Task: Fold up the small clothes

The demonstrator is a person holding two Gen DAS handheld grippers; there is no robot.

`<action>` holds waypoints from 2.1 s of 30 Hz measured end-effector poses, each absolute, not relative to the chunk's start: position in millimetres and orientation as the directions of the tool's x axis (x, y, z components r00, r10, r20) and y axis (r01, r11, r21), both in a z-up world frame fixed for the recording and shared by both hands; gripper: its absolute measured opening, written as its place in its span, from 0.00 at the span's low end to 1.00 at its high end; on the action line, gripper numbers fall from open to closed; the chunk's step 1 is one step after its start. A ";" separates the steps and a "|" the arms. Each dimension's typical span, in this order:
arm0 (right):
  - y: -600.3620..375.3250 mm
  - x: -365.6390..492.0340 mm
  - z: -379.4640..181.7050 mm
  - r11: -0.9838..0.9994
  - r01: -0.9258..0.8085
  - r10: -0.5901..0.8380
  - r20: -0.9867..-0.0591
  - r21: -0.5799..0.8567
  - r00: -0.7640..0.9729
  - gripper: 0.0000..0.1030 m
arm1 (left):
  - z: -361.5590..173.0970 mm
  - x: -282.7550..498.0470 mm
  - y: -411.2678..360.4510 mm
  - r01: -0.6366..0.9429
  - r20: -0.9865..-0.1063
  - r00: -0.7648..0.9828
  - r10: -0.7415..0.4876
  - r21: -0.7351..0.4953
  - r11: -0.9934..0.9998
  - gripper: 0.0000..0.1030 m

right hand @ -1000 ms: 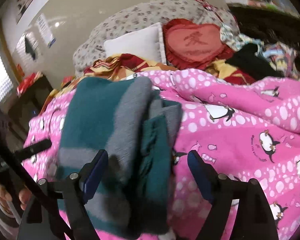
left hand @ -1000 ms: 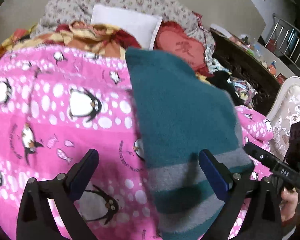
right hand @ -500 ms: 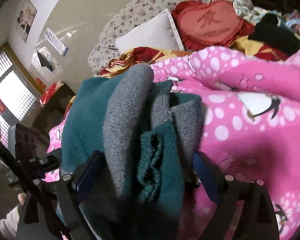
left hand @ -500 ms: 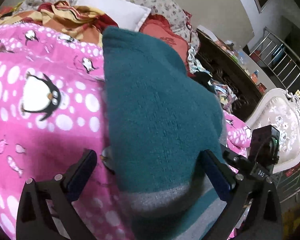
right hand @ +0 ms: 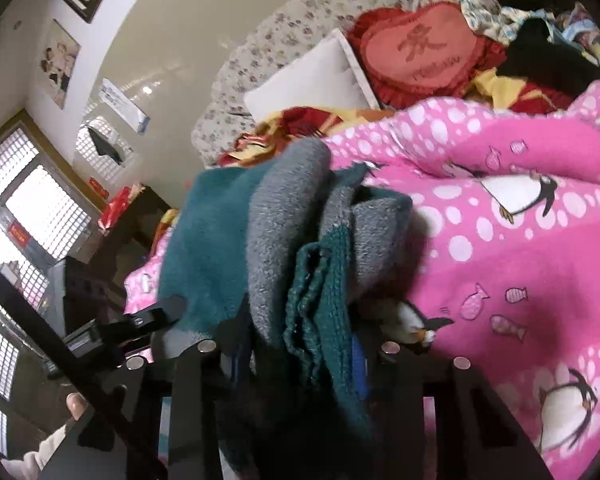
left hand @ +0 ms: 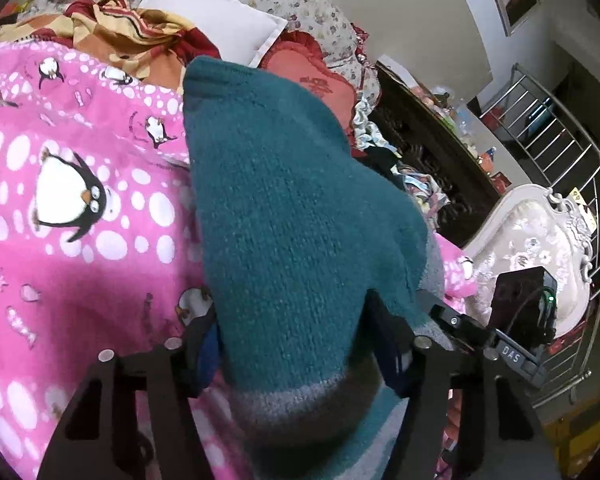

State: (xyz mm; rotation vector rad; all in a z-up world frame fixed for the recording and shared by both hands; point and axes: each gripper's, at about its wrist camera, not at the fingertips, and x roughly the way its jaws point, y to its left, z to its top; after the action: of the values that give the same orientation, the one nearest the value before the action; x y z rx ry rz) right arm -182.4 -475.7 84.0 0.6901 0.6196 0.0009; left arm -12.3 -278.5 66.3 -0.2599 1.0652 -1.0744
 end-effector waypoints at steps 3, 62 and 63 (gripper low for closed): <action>-455.9 -189.2 109.2 0.785 0.167 0.216 -0.516 0.597 0.829 0.41 | 85.7 -19.6 -262.1 0.590 -0.579 0.063 -0.813 -0.635 0.498 0.61; -260.6 -269.9 147.2 0.922 0.382 -0.251 -0.651 0.064 0.716 0.86 | 131.9 -174.3 -120.1 0.480 -0.651 0.638 -0.411 -0.081 0.873 0.89; -261.4 -271.1 147.4 0.921 0.383 -0.253 -0.652 0.063 0.715 0.86 | 131.3 -176.3 -122.0 0.483 -0.654 0.638 -0.408 -0.073 0.872 0.89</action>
State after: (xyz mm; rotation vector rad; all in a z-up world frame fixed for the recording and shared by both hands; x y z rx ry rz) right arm -271.1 -261.4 147.4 0.2000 0.6894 -0.3547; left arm -176.3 -122.0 131.3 0.1125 0.7172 -0.5097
